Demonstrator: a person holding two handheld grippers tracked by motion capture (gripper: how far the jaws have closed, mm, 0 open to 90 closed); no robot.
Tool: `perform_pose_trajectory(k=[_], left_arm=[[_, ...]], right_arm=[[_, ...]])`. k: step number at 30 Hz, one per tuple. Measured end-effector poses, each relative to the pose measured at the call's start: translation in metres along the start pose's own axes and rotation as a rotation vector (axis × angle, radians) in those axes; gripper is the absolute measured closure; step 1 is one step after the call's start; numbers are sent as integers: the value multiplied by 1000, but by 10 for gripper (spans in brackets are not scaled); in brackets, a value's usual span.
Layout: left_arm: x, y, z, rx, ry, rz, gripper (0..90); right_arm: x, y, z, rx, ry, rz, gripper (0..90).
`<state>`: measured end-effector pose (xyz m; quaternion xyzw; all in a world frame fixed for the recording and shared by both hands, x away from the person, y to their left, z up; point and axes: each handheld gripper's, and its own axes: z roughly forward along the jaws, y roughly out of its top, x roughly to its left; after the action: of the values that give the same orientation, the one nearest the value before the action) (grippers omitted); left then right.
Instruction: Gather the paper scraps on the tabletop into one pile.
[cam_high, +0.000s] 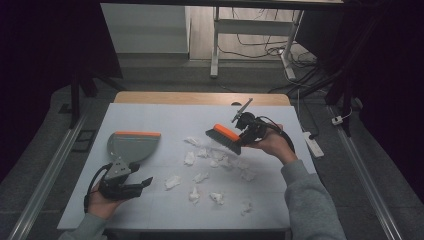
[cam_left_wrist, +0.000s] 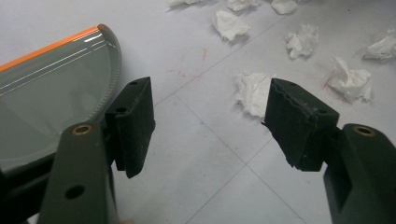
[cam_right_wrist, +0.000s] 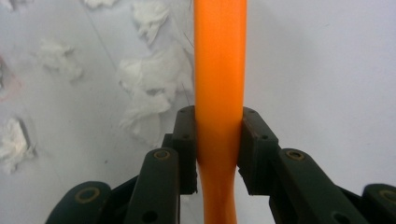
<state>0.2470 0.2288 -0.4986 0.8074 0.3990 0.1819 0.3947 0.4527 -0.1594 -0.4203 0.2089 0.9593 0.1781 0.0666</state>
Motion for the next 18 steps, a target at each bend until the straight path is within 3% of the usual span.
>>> perform_pose_trajectory(k=[7, 12, 18], left_arm=[[0, 0, 1, 1, -4, 2, 338], [0, 0, 1, 0, -4, 2, 338], [1, -1, 1, -1, -8, 3, 338]], right_arm=[[-1, 13, 5, -29, -35, -10, 706], [-4, 35, 13, -49, -80, -33, 706], [-11, 62, 33, -28, -140, -70, 706]])
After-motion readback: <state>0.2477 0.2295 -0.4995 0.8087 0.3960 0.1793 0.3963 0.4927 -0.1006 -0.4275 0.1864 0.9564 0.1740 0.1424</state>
